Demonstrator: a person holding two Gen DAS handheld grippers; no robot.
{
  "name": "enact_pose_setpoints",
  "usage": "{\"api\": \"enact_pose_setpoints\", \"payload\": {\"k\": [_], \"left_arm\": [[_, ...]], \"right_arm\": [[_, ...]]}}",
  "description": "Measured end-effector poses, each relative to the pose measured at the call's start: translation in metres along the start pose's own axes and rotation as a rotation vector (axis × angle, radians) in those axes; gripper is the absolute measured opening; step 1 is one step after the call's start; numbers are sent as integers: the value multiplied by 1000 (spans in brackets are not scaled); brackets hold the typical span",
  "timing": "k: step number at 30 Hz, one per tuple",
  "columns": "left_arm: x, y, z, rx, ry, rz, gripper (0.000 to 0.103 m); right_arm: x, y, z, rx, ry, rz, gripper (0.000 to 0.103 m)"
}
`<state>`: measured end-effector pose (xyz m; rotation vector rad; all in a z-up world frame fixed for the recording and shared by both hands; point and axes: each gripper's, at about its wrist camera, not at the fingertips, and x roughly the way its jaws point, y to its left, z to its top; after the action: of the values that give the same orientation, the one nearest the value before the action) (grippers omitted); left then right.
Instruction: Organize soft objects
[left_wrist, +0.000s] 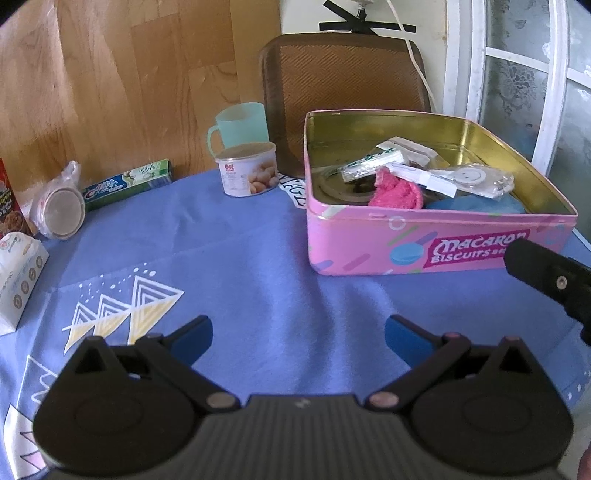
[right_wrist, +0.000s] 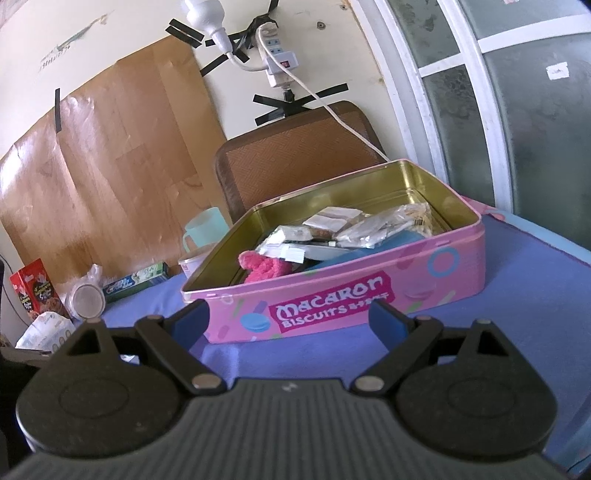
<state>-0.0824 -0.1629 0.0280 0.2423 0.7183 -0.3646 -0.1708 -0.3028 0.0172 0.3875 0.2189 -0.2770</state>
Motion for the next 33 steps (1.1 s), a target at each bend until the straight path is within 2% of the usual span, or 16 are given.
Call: {"api": "enact_pose_setpoints", "payload": {"k": [9,33], "left_arm": [[0,5,-1,-8,0,16,103],[-10,3,2,0,-17,-3,103]], "right_arm": [[2,4,0,-19,8,11,95],[0,12,1,-35,8,22,95]]}}
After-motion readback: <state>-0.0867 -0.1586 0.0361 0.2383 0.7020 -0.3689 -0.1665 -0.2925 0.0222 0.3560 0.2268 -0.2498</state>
